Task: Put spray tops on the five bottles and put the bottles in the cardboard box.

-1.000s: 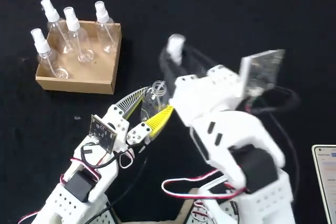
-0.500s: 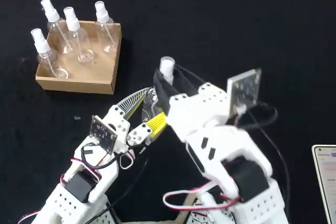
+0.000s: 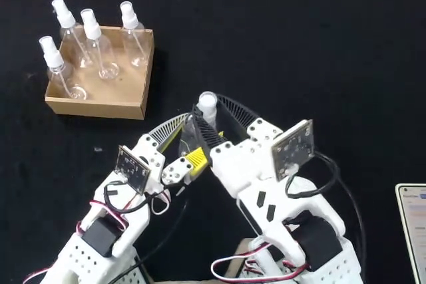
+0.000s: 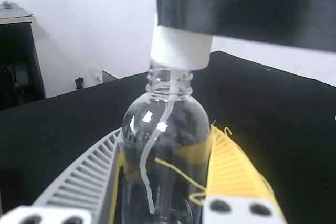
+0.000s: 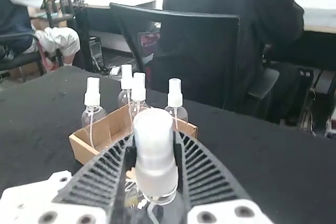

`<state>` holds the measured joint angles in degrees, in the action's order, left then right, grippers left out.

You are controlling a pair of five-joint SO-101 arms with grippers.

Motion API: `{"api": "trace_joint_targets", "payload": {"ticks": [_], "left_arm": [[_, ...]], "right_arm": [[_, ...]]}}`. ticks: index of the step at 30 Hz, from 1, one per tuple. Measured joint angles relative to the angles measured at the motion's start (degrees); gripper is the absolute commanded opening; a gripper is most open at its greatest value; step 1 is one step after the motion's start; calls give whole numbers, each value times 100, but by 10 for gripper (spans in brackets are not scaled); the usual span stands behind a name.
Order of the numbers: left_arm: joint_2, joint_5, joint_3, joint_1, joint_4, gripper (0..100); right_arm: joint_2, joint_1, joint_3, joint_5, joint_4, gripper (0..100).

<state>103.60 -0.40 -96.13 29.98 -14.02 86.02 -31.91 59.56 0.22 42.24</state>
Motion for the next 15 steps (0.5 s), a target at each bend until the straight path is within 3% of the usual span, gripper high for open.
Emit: {"api": "trace_joint_targets", "payload": {"ticks": [5,15], "left_arm": [[0,0,0,-70,0,111],[0,0,0,-185,0,112]], "right_arm": [[0,-70,0,53,0,176],[0,-132,-211,53,378,180]]}}
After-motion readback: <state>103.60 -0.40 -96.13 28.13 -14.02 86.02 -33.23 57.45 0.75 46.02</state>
